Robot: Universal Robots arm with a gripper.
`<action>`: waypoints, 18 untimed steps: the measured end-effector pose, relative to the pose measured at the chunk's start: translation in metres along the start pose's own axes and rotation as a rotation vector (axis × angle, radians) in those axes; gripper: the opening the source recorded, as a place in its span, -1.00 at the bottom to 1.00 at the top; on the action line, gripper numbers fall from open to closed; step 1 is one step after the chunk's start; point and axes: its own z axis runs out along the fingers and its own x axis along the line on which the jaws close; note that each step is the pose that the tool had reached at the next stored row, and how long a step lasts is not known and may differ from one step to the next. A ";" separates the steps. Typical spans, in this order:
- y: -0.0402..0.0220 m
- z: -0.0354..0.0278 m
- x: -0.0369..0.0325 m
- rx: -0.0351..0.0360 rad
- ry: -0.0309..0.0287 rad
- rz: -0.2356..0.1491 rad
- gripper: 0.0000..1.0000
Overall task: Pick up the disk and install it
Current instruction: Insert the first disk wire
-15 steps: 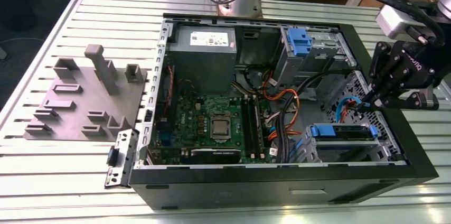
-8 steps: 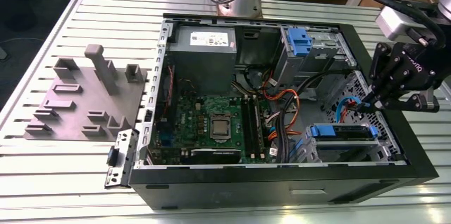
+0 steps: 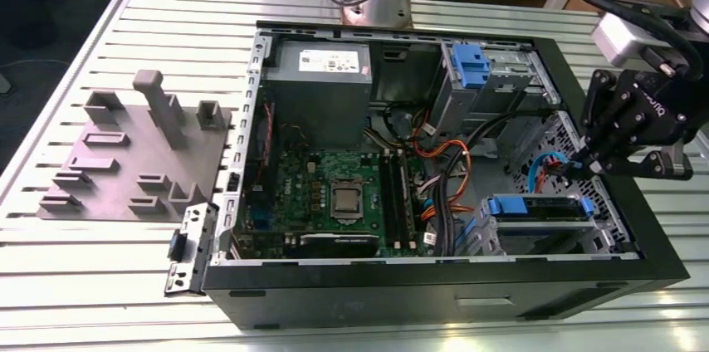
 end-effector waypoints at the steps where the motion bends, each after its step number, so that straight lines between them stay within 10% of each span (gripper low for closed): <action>1: 0.0000 0.0001 0.0011 0.0002 -0.0001 0.000 -0.67; 14: 0.0064 0.0017 0.0146 0.0100 -0.0016 -0.001 -0.67; 18: 0.0144 0.0025 0.0185 0.0332 -0.0077 -0.003 -0.67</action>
